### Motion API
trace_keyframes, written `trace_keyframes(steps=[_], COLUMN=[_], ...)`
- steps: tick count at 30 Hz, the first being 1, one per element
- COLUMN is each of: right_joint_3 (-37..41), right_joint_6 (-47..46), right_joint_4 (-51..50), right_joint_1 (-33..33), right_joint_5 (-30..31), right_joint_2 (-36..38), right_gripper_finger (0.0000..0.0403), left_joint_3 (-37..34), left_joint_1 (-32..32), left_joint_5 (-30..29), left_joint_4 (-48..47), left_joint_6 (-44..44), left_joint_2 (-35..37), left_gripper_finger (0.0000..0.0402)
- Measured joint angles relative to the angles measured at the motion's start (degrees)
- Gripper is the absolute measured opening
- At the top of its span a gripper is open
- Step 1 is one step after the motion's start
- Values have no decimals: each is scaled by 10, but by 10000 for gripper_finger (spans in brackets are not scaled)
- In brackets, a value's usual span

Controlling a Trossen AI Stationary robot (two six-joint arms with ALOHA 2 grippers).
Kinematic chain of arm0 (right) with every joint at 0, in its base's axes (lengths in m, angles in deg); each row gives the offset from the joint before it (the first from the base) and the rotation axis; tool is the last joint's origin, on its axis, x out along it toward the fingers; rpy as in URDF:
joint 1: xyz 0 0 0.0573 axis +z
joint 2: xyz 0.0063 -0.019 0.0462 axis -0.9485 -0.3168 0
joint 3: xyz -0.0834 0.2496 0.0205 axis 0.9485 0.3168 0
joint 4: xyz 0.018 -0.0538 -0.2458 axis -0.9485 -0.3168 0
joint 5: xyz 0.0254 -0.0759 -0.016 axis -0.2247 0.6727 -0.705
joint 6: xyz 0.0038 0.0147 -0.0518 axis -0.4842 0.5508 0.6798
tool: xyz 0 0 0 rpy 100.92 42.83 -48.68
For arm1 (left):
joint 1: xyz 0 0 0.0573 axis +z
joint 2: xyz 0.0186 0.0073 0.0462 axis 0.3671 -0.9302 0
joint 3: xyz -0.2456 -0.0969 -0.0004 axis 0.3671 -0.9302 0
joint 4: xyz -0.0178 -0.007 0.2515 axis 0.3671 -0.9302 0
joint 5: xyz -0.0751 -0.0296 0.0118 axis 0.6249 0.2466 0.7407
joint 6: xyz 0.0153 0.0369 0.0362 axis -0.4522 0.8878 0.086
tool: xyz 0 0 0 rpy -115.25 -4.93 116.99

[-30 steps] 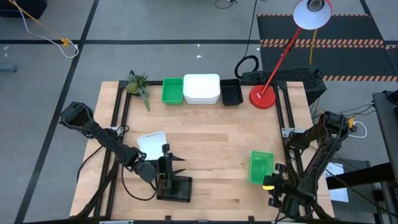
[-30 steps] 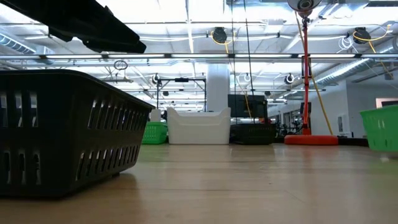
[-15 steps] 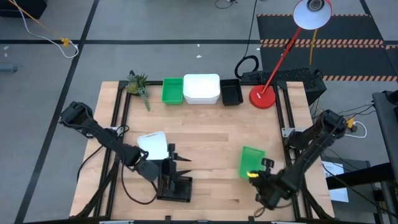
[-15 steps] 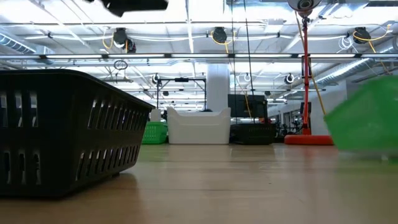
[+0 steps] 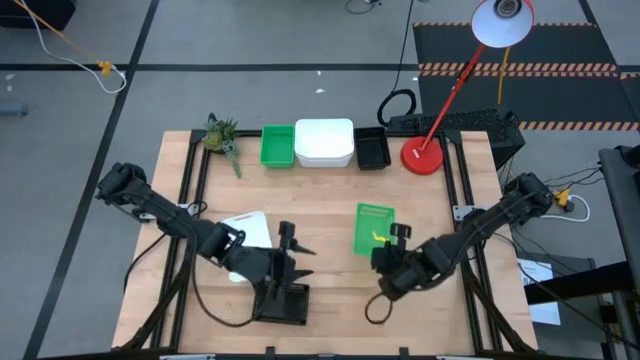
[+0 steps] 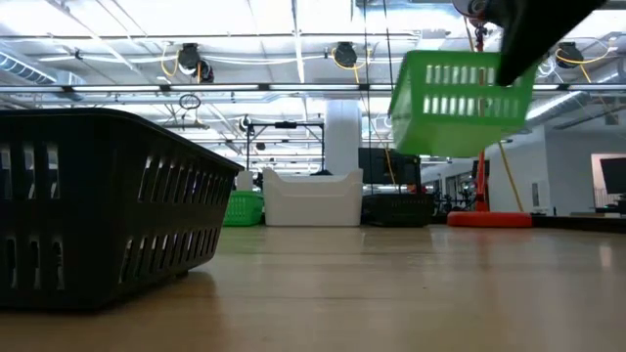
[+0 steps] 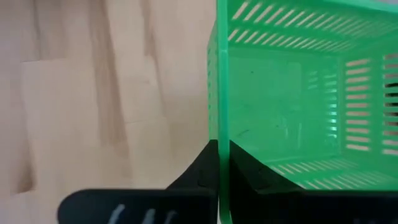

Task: Stack baskets by color
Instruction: Stack the bottom green bin on the top stacked green bins

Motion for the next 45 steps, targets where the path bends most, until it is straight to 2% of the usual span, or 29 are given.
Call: trace_keyframes(steps=[4, 7, 12, 18, 22, 30, 45], right_joint_3=[-2, -2, -2, -2, -2, -2, -2], right_joint_6=[28, 48, 72, 128, 171, 205, 206], right_joint_4=[1, 2, 11, 55, 95, 135, 151], right_joint_1=[-25, -39, -57, -71, -83, -96, -96], right_joint_5=[-4, -5, 3, 15, 17, 18, 30], right_joint_2=[0, 0, 0, 0, 0, 0, -2], right_gripper_finger=[3, 4, 5, 5, 6, 6, 6], left_joint_3=[24, 27, 28, 28, 28, 28, 28], left_joint_1=[24, 49, 82, 87, 88, 96, 111], left_joint_5=[2, 43, 52, 49, -7, -27, -27], left_joint_4=[-25, -22, 9, 83, 130, 121, 94], left_joint_6=[5, 5, 34, 77, 102, 103, 120], left_joint_2=[0, 0, -34, -101, -129, -148, -157], left_gripper_finger=[265, 296, 303, 272, 254, 207, 61])
